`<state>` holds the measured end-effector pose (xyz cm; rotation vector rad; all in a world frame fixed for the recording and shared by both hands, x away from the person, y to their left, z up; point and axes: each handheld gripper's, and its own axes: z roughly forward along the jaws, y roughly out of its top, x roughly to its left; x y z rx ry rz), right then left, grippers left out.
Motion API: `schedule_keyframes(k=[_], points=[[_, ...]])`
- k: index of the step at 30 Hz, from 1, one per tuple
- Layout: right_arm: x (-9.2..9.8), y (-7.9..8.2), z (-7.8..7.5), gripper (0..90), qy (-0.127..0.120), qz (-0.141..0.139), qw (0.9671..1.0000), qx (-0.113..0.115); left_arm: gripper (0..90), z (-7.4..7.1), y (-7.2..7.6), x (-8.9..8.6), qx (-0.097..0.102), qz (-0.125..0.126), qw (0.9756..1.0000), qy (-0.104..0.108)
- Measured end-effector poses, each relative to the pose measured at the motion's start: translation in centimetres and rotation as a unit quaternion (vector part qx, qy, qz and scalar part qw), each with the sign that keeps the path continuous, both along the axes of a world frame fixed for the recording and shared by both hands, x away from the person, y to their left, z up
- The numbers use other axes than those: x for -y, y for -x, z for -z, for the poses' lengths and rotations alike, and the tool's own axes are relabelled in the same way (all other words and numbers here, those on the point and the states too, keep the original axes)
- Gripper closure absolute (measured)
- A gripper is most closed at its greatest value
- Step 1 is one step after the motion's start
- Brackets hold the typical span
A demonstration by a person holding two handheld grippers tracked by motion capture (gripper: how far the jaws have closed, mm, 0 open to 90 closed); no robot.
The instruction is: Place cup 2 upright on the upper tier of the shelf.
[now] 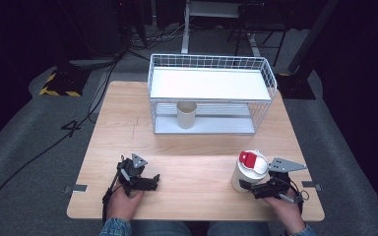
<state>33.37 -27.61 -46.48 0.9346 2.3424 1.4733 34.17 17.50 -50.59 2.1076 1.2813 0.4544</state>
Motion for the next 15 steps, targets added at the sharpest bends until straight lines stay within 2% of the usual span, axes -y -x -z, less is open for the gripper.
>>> schedule_keyframes(k=[4,15], points=[[-0.33,-0.18,0.21,7.8,-0.004,0.0,1.0,0.003,0.4,0.01,0.01,0.0,0.0,0.0,1.0,0.001],[-0.55,0.36,0.36,11.6,0.001,0.014,0.9992,0.038,0.5,0.02,0.01,-0.01,0.0,0.0,1.0,0.001]])
